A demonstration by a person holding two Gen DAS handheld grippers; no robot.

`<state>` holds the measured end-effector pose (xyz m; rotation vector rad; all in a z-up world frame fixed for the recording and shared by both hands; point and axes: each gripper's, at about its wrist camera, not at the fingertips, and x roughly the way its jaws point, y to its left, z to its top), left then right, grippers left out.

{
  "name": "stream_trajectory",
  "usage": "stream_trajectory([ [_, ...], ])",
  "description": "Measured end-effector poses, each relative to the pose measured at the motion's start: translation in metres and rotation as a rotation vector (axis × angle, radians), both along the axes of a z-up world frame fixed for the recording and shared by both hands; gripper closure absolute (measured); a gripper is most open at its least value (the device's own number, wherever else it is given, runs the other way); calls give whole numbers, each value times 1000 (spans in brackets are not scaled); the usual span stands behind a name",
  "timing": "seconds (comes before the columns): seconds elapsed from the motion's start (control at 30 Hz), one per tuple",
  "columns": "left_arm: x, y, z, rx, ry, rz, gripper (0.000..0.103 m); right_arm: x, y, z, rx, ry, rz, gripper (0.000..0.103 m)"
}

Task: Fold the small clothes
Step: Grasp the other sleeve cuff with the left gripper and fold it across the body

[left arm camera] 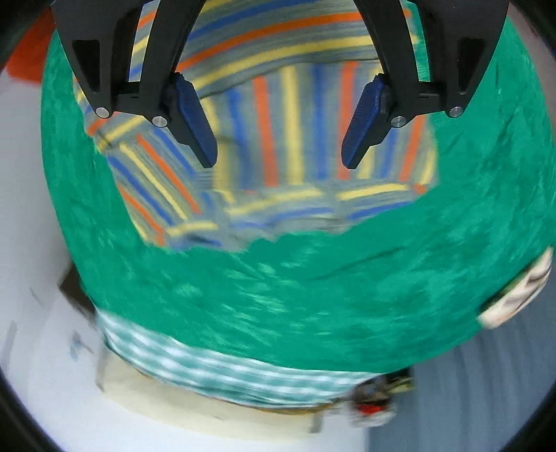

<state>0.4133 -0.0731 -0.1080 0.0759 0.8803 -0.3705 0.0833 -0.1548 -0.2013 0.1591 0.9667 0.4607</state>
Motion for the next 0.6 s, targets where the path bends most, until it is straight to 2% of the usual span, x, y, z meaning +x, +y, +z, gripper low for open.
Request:
stream_trajectory([
  [0.03,4,19,0,-22,5,59,27,1,-2,0,7,0,-3,48],
  [0.1,9,39,-8,-1,8,127,27,3,-4,-2,17,6,-5,48],
  [0.17,12,55,-34,88,47,189,31,5,-6,-3,22,14,-7,48],
  [0.23,17,69,-72,226,146,249,52,7,-6,-3,24,19,-13,48],
  [0.27,16,82,-94,297,207,274,67,7,-7,-2,25,19,-20,48],
  [0.33,8,97,-94,227,188,277,58,8,-11,2,36,26,-39,48],
  [0.4,-1,112,-78,167,156,317,49,9,-19,10,34,23,-54,48],
  [0.47,-6,118,-62,84,122,297,44,16,-26,21,25,25,-62,48],
  [0.53,-8,117,-52,48,92,276,43,36,-32,34,11,30,-55,48],
  [0.6,-9,105,-47,41,60,224,43,68,-33,51,-48,10,-50,48],
])
